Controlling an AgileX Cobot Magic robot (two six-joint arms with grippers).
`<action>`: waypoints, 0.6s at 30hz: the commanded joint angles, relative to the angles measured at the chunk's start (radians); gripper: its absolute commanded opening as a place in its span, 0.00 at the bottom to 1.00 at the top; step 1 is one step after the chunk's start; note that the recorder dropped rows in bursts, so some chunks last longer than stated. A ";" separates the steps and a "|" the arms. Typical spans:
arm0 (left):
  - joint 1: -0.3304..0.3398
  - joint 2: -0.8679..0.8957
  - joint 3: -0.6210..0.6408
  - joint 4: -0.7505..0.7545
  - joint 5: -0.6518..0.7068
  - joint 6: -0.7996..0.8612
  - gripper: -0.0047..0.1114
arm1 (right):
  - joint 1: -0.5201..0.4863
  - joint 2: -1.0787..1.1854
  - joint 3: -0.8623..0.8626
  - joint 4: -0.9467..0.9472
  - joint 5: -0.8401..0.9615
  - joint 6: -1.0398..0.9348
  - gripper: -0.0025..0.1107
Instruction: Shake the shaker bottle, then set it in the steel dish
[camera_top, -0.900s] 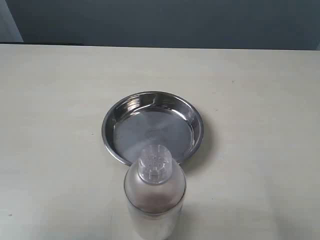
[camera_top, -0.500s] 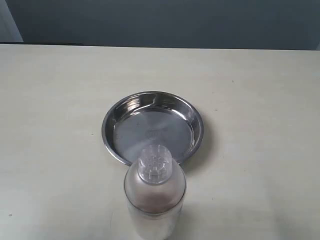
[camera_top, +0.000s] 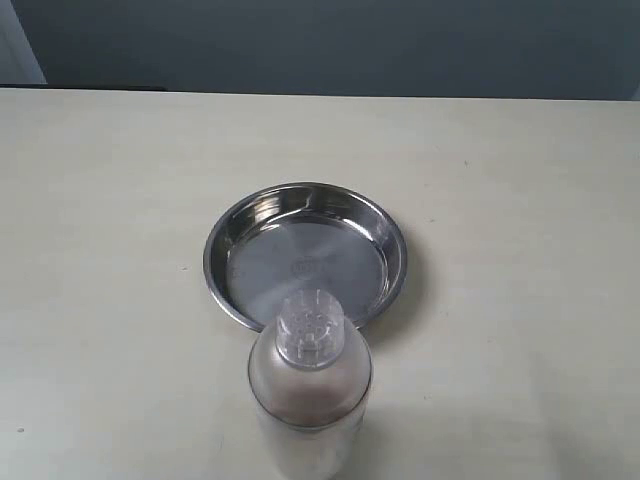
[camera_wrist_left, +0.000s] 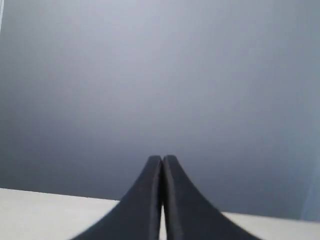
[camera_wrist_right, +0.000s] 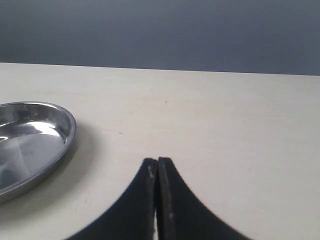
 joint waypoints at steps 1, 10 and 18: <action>-0.011 -0.006 0.003 -0.056 -0.051 -0.169 0.04 | 0.004 -0.004 0.001 0.000 -0.009 -0.001 0.02; -0.011 0.371 -0.258 0.536 -0.324 -0.445 0.09 | 0.004 -0.004 0.001 0.000 -0.009 -0.001 0.02; -0.011 0.797 -0.406 0.960 -0.555 -0.747 0.79 | 0.004 -0.004 0.001 0.000 -0.009 -0.001 0.02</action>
